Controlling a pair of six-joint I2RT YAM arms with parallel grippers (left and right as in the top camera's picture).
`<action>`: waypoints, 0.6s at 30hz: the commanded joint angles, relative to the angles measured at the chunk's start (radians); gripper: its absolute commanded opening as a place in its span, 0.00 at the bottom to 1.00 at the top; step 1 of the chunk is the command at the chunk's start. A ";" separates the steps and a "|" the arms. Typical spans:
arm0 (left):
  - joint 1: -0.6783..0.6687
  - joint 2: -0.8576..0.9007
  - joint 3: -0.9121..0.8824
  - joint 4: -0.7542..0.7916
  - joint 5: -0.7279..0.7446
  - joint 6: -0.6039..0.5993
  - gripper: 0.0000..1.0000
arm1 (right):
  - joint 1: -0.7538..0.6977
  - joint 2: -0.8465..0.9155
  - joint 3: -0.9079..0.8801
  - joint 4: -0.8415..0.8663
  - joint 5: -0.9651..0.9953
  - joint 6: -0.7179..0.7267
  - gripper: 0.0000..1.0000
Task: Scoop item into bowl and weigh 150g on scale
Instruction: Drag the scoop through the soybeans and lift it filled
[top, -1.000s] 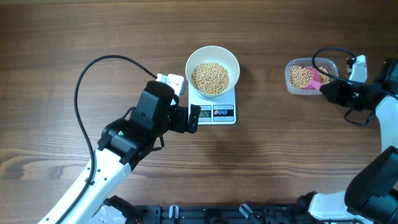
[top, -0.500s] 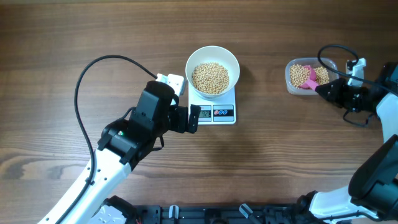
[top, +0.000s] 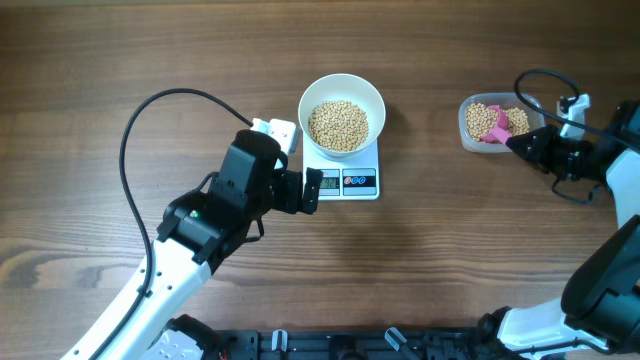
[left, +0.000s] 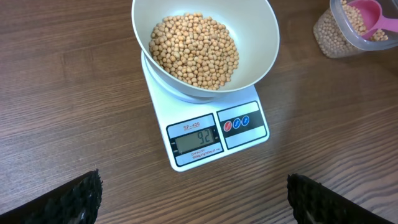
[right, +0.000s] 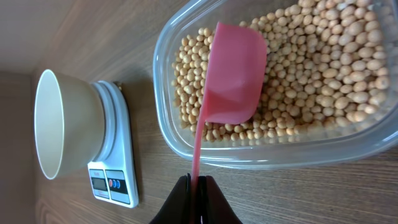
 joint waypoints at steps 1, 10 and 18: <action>-0.005 0.011 0.015 0.000 0.009 0.001 1.00 | -0.035 0.019 -0.010 0.000 -0.120 0.002 0.04; -0.005 0.011 0.015 0.000 0.009 0.002 1.00 | -0.066 0.021 -0.010 -0.007 -0.144 0.003 0.04; -0.005 0.011 0.015 0.000 0.009 0.001 1.00 | -0.137 0.021 -0.010 -0.009 -0.207 0.004 0.04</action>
